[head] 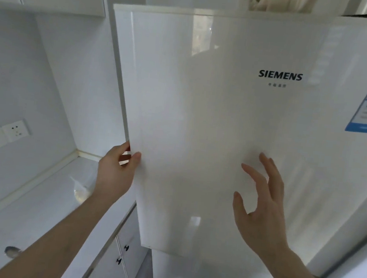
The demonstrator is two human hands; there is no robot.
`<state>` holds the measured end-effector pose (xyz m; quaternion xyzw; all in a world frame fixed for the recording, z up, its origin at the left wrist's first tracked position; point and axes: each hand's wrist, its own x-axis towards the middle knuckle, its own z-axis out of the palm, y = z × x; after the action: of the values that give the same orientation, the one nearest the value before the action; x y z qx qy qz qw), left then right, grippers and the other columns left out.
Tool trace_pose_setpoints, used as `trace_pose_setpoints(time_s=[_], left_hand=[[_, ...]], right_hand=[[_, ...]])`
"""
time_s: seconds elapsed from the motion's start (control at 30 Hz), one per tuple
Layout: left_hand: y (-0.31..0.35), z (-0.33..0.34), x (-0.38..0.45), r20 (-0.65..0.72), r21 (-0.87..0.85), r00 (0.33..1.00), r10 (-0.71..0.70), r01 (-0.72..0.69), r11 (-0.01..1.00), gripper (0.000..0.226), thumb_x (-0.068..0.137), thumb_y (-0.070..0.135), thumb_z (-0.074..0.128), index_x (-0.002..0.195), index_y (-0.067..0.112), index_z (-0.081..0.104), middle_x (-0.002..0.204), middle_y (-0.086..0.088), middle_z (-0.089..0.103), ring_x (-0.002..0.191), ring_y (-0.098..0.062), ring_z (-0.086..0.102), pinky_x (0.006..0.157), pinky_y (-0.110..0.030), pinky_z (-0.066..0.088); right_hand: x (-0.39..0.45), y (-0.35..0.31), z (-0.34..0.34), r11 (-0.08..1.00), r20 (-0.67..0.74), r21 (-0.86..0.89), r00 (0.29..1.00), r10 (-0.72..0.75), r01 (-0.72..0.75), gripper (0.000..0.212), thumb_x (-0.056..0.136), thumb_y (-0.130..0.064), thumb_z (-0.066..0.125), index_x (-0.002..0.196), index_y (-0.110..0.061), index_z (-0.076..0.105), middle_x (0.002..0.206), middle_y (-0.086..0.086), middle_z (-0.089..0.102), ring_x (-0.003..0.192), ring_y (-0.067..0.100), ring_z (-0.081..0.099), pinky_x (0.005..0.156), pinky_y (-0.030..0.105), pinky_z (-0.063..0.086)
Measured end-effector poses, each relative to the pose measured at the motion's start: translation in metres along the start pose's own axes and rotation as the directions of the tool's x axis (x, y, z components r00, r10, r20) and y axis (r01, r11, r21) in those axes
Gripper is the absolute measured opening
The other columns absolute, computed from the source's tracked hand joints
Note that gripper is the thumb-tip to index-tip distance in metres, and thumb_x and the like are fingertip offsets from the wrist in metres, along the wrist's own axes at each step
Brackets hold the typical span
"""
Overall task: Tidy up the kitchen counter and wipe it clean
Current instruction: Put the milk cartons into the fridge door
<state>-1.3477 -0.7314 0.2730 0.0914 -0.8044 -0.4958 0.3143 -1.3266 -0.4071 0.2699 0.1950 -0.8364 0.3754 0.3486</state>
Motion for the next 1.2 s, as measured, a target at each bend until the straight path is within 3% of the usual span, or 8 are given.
trace_pose_setpoints(time_s=[0.13, 0.23, 0.4, 0.5, 0.63, 0.83, 1.0, 1.2], left_hand=[[-0.002, 0.009, 0.016, 0.015, 0.026, 1.0, -0.021, 0.021, 0.999, 0.031, 0.096, 0.025, 0.069, 0.126, 0.031, 0.069, 0.116, 0.018, 0.069, 0.098, 0.001, 0.068, 0.069, -0.002, 0.048], [-0.008, 0.017, 0.03, 0.037, 0.064, 0.999, -0.029, 0.027, 0.998, 0.032, 0.095, 0.025, 0.07, 0.127, 0.029, 0.068, 0.116, 0.017, 0.07, 0.097, 0.0, 0.068, 0.078, -0.012, 0.052], [-0.024, 0.033, 0.051, 0.09, 0.143, 0.994, -0.069, 0.055, 0.988, 0.032, 0.093, 0.033, 0.072, 0.124, 0.028, 0.068, 0.119, 0.014, 0.071, 0.099, -0.006, 0.07, 0.081, -0.022, 0.053], [-0.028, 0.045, 0.056, 0.082, 0.14, 0.994, -0.074, 0.062, 0.988, 0.035, 0.092, 0.037, 0.072, 0.126, 0.029, 0.068, 0.12, 0.015, 0.07, 0.104, -0.008, 0.069, 0.078, -0.018, 0.05], [-0.031, 0.055, 0.06, 0.018, 0.135, 0.997, -0.075, 0.072, 0.988, 0.036, 0.091, 0.035, 0.074, 0.125, 0.024, 0.067, 0.117, 0.012, 0.071, 0.104, -0.011, 0.068, 0.084, -0.033, 0.056], [-0.036, 0.059, 0.066, 0.044, 0.113, 0.996, -0.073, 0.068, 0.991, 0.032, 0.093, 0.031, 0.074, 0.122, 0.021, 0.066, 0.113, 0.01, 0.071, 0.1, -0.012, 0.069, 0.073, -0.015, 0.047], [-0.043, 0.059, 0.069, 0.099, 0.094, 0.991, -0.088, 0.079, 0.992, 0.028, 0.095, 0.032, 0.071, 0.121, 0.023, 0.065, 0.113, 0.011, 0.07, 0.1, -0.013, 0.068, 0.074, -0.018, 0.048], [-0.049, 0.06, 0.074, 0.138, 0.094, 0.985, -0.106, 0.093, 0.991, 0.026, 0.097, 0.034, 0.068, 0.119, 0.022, 0.062, 0.115, 0.009, 0.069, 0.101, -0.016, 0.068, 0.074, -0.021, 0.049]], right_hand=[[0.014, 0.017, 0.006, 0.996, -0.002, -0.091, 1.0, -0.013, 0.013, 0.077, 0.077, 0.003, 0.076, 0.146, -0.014, 0.048, 0.167, 0.005, 0.019, 0.157, 0.025, 0.011, 0.12, 0.063, 0.021], [0.018, 0.027, 0.011, 0.981, 0.037, -0.188, 0.999, -0.031, 0.037, 0.085, 0.076, -0.002, 0.077, 0.152, -0.015, 0.041, 0.168, 0.007, 0.014, 0.157, 0.028, 0.006, 0.123, 0.061, 0.013], [0.029, 0.044, 0.019, 0.96, 0.079, -0.271, 0.995, -0.056, 0.076, 0.095, 0.074, -0.006, 0.079, 0.157, -0.015, 0.033, 0.17, 0.008, 0.009, 0.157, 0.031, 0.002, 0.123, 0.062, 0.009], [0.031, 0.05, 0.024, 0.948, 0.096, -0.303, 0.993, -0.072, 0.098, 0.098, 0.074, -0.007, 0.08, 0.158, -0.014, 0.031, 0.17, 0.008, 0.007, 0.157, 0.032, 0.002, 0.123, 0.062, 0.008], [0.031, 0.055, 0.029, 0.925, 0.13, -0.365, 0.99, -0.056, 0.1, 0.104, 0.073, -0.013, 0.081, 0.16, -0.015, 0.024, 0.17, 0.009, 0.0, 0.156, 0.034, -0.004, 0.123, 0.063, 0.005], [0.031, 0.058, 0.041, 0.867, 0.204, -0.479, 0.978, -0.043, 0.138, 0.111, 0.074, -0.028, 0.081, 0.162, -0.02, 0.015, 0.169, 0.014, -0.008, 0.154, 0.042, -0.013, 0.12, 0.066, -0.001], [0.031, 0.062, 0.046, 0.853, 0.198, -0.505, 0.98, -0.036, 0.133, 0.115, 0.07, -0.03, 0.083, 0.162, -0.021, 0.015, 0.169, 0.017, -0.008, 0.152, 0.046, -0.014, 0.121, 0.061, -0.014], [0.032, 0.062, 0.048, 0.844, 0.213, -0.521, 0.977, -0.019, 0.13, 0.113, 0.071, -0.032, 0.082, 0.162, -0.019, 0.016, 0.168, 0.018, -0.009, 0.152, 0.047, -0.014, 0.12, 0.064, -0.01]])
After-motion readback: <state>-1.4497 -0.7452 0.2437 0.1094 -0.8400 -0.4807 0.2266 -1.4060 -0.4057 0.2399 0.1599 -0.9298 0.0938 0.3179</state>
